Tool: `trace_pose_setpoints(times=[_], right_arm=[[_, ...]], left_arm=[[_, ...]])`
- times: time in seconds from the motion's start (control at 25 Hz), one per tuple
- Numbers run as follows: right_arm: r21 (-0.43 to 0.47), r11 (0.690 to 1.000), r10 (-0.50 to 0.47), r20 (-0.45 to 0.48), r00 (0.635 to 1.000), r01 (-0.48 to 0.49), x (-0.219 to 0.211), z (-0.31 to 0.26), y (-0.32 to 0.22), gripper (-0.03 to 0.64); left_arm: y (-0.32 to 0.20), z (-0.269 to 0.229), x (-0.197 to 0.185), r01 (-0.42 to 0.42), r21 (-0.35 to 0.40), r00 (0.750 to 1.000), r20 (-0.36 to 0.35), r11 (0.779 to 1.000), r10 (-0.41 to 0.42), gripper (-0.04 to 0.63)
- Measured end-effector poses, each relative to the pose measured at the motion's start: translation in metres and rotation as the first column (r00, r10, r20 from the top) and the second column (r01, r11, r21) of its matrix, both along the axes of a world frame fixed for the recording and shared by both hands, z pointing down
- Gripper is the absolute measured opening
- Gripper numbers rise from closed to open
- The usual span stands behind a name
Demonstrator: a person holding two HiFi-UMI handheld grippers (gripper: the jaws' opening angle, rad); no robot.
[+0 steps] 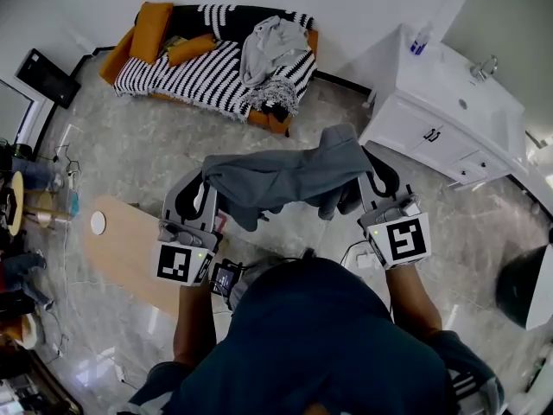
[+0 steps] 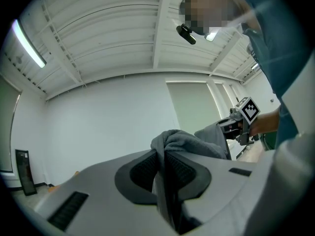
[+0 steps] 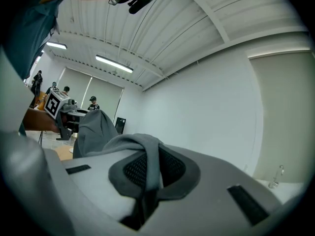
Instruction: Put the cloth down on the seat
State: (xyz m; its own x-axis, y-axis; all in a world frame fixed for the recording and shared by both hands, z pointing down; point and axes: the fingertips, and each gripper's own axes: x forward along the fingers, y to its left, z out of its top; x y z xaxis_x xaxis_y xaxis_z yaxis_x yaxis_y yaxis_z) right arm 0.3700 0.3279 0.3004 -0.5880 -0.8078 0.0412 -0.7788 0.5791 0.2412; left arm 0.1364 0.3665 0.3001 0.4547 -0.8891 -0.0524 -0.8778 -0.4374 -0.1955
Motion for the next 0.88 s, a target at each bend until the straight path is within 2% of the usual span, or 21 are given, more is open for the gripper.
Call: trace_pose_setpoints(times=[0.16,0.52,0.68,0.88], right_arm=[[-0.013,1.0,-0.007,-0.018,1.0,0.007,-0.017,0.007,-0.019,0.02],[0.017,0.995,0.096,-0.025,0.995,-0.095,-0.032,-0.008,-0.057,0.02],[0.015,0.994,0.111,-0.028,0.993,-0.11,-0.053,-0.004,-0.069,0.02],[0.034,0.993,0.115,-0.037,0.993,-0.113,-0.08,-0.007,-0.082,0.02]], left_arm=[[-0.028,0.01,-0.012,-0.016,-0.03,1.0,-0.014,0.999,0.016,0.044],[-0.068,-0.001,-0.048,-0.081,0.005,0.997,0.008,0.997,0.081,0.044],[-0.08,0.003,-0.066,-0.092,-0.008,0.996,0.002,0.996,0.092,0.044],[-0.091,0.001,-0.093,-0.1,0.028,0.995,-0.011,0.995,0.1,0.044]])
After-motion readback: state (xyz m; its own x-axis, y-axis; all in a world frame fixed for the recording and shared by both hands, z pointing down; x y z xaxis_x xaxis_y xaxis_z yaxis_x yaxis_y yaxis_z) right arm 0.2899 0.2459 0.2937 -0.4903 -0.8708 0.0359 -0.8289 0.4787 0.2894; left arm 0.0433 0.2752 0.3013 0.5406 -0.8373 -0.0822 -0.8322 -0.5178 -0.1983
